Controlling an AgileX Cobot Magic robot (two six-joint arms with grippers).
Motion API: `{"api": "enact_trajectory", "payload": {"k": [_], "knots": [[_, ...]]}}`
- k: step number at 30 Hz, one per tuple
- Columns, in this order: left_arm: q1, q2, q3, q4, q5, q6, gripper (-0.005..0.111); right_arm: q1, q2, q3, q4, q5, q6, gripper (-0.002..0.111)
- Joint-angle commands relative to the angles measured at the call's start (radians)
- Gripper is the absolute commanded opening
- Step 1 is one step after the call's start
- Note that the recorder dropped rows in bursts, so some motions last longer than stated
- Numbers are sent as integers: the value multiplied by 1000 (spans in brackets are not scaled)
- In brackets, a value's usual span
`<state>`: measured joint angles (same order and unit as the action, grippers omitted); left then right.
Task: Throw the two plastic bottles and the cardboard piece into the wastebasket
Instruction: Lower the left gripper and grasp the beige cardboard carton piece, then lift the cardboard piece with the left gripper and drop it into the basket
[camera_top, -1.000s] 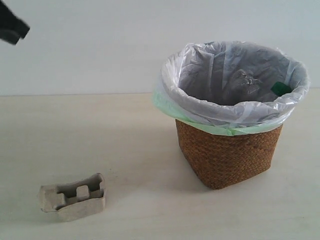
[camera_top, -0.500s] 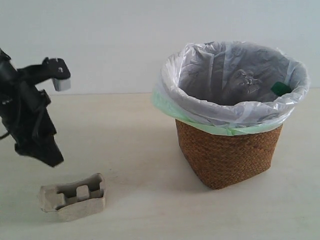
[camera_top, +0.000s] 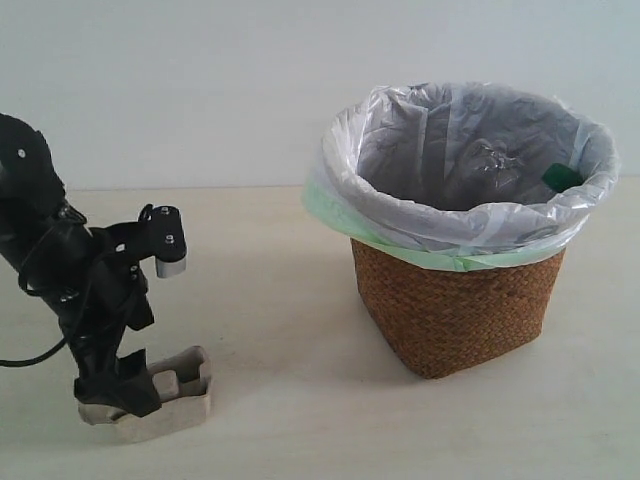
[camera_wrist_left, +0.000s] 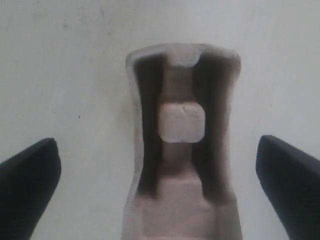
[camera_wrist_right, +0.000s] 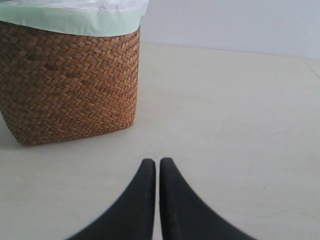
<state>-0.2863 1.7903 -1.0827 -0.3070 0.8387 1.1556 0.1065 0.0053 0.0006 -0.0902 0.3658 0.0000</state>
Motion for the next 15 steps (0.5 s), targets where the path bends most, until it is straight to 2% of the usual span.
{"api": "enact_trajectory", "payload": {"k": [1, 9, 11, 13, 14, 15], "knots": [[-5, 43, 10, -2, -65, 20, 109, -5, -5, -1, -2, -9, 0, 0], [-5, 131, 10, 8, -153, 20, 109, -5, -5, -1, -2, -9, 0, 0], [-5, 140, 10, 11, -203, 20, 106, -5, -5, -1, -2, -9, 0, 0], [-5, 140, 10, 11, -224, 20, 87, -5, -5, -1, -2, -9, 0, 0], [-5, 140, 10, 15, -225, 20, 70, -5, -5, -1, -2, -9, 0, 0], [-5, 140, 10, 15, -225, 4, 59, -5, -5, -1, -2, -9, 0, 0]]}}
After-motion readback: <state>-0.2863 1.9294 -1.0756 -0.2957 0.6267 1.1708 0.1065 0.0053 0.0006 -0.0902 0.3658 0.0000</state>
